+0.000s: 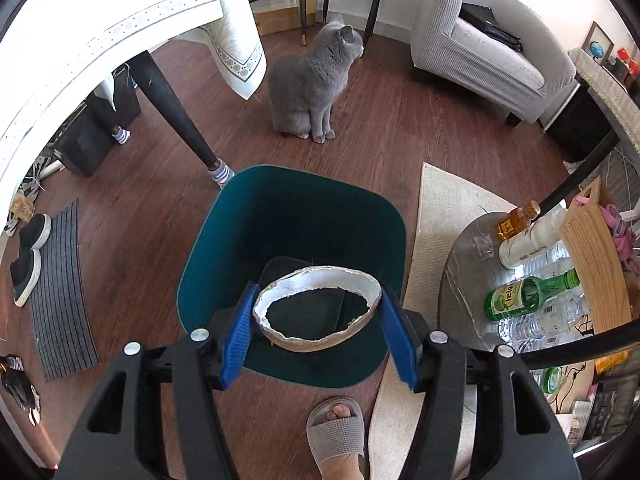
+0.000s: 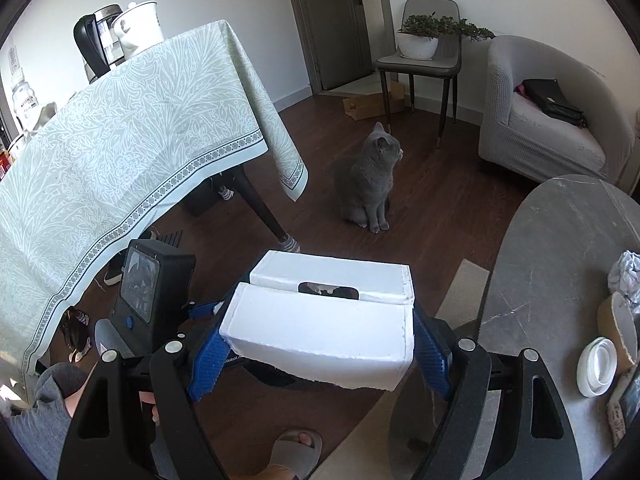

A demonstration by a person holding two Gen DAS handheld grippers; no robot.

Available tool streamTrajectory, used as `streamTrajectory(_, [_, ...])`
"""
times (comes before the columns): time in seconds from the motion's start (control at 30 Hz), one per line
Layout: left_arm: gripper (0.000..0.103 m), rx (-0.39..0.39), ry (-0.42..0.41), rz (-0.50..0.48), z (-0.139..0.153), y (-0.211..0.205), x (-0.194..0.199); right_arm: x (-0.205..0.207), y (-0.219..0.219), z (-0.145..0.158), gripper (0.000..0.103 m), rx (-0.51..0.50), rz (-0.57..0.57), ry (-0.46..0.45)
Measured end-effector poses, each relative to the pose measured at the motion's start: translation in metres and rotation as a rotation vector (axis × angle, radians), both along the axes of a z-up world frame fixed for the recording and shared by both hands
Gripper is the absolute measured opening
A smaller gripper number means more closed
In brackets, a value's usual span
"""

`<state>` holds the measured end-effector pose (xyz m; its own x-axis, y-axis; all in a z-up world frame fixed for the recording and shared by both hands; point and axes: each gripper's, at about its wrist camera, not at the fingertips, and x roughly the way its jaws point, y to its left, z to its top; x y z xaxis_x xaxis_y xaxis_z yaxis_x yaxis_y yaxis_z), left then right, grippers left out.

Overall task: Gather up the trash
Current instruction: 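Carry both items over the teal bin and open both grippers to drop them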

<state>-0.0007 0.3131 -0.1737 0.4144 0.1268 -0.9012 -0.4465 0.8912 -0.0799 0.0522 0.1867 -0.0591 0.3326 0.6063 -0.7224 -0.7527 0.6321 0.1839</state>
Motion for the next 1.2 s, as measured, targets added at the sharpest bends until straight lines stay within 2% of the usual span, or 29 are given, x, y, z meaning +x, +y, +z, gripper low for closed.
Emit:
streamTrajectory(0.17, [0.065, 0.0, 0.024, 0.024, -0.014, 0.009, 0.004, 0.004, 0.026, -0.022, 0.081, -0.043, 0.03, 0.033])
streamTrajectory(0.2, [0.068, 0.0, 0.028, 0.027, -0.015, 0.011, 0.003, 0.006, 0.03, -0.026, 0.081, -0.051, 0.034, 0.039])
streamTrajectory(0.37, [0.07, -0.012, 0.007, 0.048, -0.015, 0.024, -0.006, 0.015, 0.046, -0.044, 0.081, -0.078, 0.039, 0.062])
streamTrajectory(0.63, [0.054, -0.051, -0.093, 0.096, 0.011, 0.044, -0.031, 0.021, 0.071, -0.076, 0.081, -0.115, 0.047, 0.11])
streamTrajectory(0.93, [0.036, -0.027, -0.172, 0.039, 0.049, 0.042, -0.047, 0.013, 0.106, -0.121, 0.082, -0.183, 0.096, 0.166])
streamTrajectory(1.07, [0.035, -0.01, -0.201, 0.013, 0.064, 0.035, -0.048, 0.007, 0.121, -0.135, 0.084, -0.187, 0.136, 0.164])
streamTrajectory(1.2, [0.037, 0.005, -0.245, 0.006, 0.084, 0.033, -0.048, 0.005, 0.126, -0.145, 0.085, -0.214, 0.118, 0.158])
